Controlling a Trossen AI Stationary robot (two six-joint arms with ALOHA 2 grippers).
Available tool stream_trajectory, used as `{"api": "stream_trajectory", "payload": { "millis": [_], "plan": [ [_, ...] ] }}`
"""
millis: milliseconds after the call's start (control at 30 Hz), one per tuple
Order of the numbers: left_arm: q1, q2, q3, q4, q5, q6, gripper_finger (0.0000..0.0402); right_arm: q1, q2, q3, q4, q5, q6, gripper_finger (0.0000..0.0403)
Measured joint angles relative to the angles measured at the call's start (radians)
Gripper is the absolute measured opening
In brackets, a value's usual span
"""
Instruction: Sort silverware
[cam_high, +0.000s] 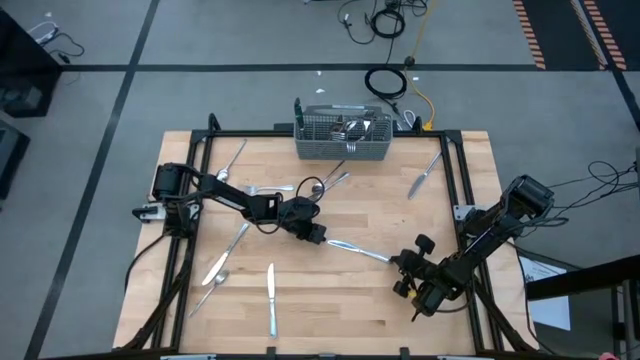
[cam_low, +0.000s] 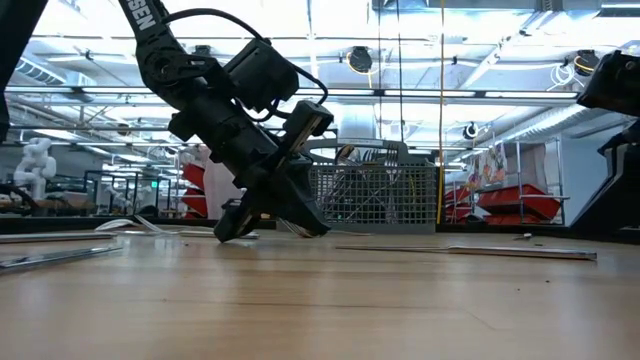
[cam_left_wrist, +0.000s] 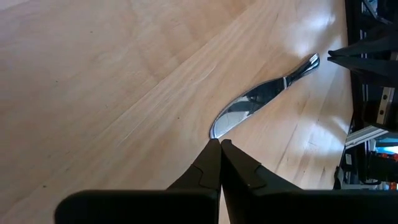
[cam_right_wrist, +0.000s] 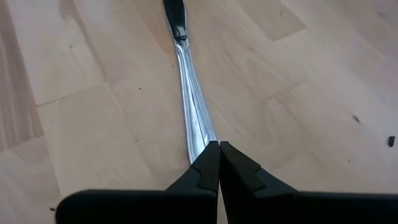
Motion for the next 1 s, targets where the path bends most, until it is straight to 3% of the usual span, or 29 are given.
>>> {"api": "stream_trajectory", "payload": {
  "millis": [433,733,1000],
  "plan": [
    [0.000,0.000,-0.001,0.000,0.001,0.030,0.0019,0.005,-0.001,-0.100,0.166,-0.002,0.005,0.0000],
    [-0.002,-0.004,0.001,-0.088,0.073,0.140,0.0118,0.000,0.000,-0.105,0.192,-0.010,-0.001,0.0000],
    [-0.001,-0.004,-0.001,-0.062,0.054,0.093,0.0187,-0.010,0.000,-0.105,0.196,-0.017,-0.045,0.0000]
  ]
}}
